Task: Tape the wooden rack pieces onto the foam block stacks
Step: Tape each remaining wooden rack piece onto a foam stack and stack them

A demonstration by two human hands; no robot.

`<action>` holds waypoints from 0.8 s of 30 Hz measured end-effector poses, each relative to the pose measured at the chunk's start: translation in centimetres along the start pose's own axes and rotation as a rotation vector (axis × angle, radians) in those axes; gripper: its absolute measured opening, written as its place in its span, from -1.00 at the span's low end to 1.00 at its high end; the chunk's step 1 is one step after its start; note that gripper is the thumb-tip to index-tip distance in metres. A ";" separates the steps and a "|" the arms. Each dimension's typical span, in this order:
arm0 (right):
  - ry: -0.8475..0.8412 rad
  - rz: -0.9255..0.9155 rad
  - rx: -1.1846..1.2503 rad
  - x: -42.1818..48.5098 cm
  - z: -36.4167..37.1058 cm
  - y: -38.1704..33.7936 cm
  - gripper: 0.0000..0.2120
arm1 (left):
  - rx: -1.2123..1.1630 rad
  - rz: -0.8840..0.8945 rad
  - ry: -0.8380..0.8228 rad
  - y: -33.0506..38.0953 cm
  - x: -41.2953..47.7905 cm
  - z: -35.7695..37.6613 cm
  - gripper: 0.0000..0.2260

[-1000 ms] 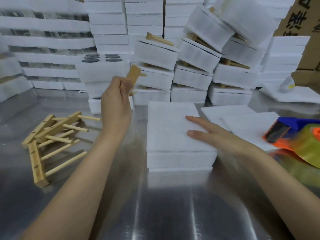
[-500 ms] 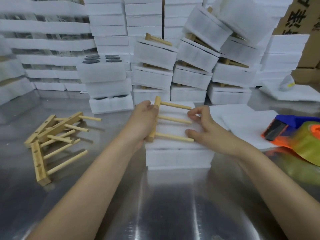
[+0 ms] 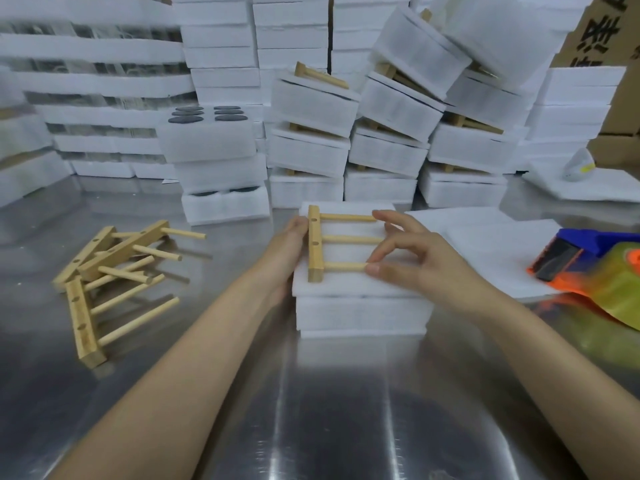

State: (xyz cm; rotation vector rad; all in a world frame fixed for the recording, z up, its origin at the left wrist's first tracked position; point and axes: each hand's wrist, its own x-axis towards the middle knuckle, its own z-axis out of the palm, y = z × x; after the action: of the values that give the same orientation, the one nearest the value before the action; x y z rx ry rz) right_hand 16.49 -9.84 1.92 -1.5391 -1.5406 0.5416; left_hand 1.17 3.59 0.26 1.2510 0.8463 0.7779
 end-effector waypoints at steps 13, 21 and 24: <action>-0.011 0.102 -0.030 0.1 -0.3 0.9 -0.95 | 0.140 0.057 0.038 -0.1 0.0 0.3 -0.77; -0.055 0.092 -0.026 0.3 -0.6 1.4 -0.91 | 0.294 0.086 0.077 -0.1 0.0 0.4 -0.75; -0.051 0.095 -0.021 0.3 -0.5 1.4 -0.89 | 0.311 0.089 0.077 -0.1 0.0 0.2 -0.74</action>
State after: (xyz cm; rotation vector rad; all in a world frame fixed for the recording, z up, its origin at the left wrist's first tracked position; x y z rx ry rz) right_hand 17.72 -9.45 1.15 -1.6322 -1.5213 0.6245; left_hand 1.36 3.49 0.18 1.5493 1.0069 0.7893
